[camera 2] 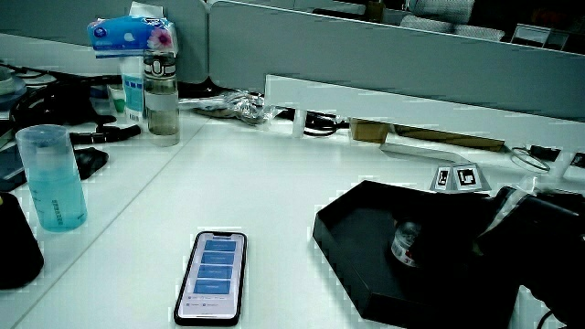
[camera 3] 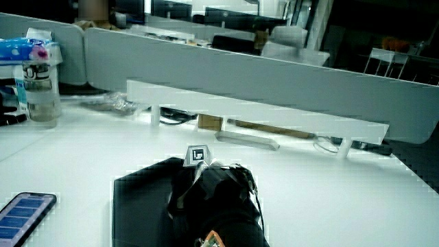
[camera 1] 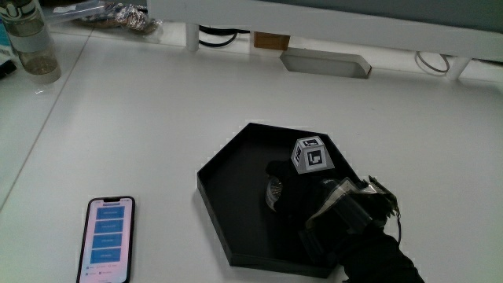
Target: Pick paper clip from plate
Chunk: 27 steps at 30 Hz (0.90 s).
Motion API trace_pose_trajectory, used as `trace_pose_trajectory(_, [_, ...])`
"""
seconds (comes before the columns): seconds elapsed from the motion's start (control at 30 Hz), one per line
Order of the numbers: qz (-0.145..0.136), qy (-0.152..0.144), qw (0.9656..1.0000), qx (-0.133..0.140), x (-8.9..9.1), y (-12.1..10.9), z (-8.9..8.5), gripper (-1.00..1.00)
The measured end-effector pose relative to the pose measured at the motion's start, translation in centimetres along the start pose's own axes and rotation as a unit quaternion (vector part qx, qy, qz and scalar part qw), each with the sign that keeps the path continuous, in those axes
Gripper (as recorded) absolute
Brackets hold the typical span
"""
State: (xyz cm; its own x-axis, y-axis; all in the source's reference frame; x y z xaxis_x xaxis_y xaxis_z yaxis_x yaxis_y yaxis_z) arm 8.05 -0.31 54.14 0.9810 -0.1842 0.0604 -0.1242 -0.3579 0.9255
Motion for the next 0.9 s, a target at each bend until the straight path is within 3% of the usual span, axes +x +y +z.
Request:
trace_pose_trajectory(0.03, [-0.003,0.000,0.9999,0.015,0.0,-0.2,0.1,1.00])
trace_pose_trajectory(0.1, [0.000,0.005,1.0000,0.007,-0.1,-0.2,0.2,1.00])
trace_pose_trajectory(0.13, [-0.013,0.000,0.9998,0.016,0.1,-0.1,0.3,1.00])
trace_pose_trajectory(0.17, [0.012,0.014,0.9997,0.016,0.0,-0.5,0.6,1.00])
trace_pose_trajectory(0.23, [0.000,0.004,0.9995,0.031,0.0,-0.7,1.1,1.00])
trace_pose_trajectory(0.33, [0.012,0.008,0.9992,0.038,-0.2,-1.3,2.0,1.00])
trace_pose_trajectory(0.53, [0.012,0.015,0.9994,0.031,0.3,-1.4,2.1,1.00])
trace_pose_trajectory(0.57, [0.001,0.012,0.9995,0.030,0.5,-1.4,2.1,1.00])
trace_pose_trajectory(0.6, [0.014,0.017,0.9994,0.027,0.6,-1.6,2.2,1.00])
trace_pose_trajectory(0.63, [-0.007,0.012,0.9994,0.031,1.0,-1.3,2.1,1.00])
trace_pose_trajectory(0.7, [-0.006,0.015,0.9993,0.034,1.5,-1.5,2.3,1.00])
trace_pose_trajectory(0.77, [-0.007,0.016,0.9997,0.020,2.0,-1.5,2.3,1.00])
trace_pose_trajectory(0.8, [-0.018,0.012,0.9991,0.037,2.3,-1.6,2.4,1.00])
trace_pose_trajectory(0.83, [-0.015,0.013,0.9993,0.032,2.5,-1.6,2.5,1.00])
trace_pose_trajectory(0.87, [-0.002,0.025,0.9997,0.004,2.9,-1.5,2.4,1.00])
trace_pose_trajectory(0.9, [-0.016,0.022,0.9995,0.016,3.4,-1.6,2.5,1.00])
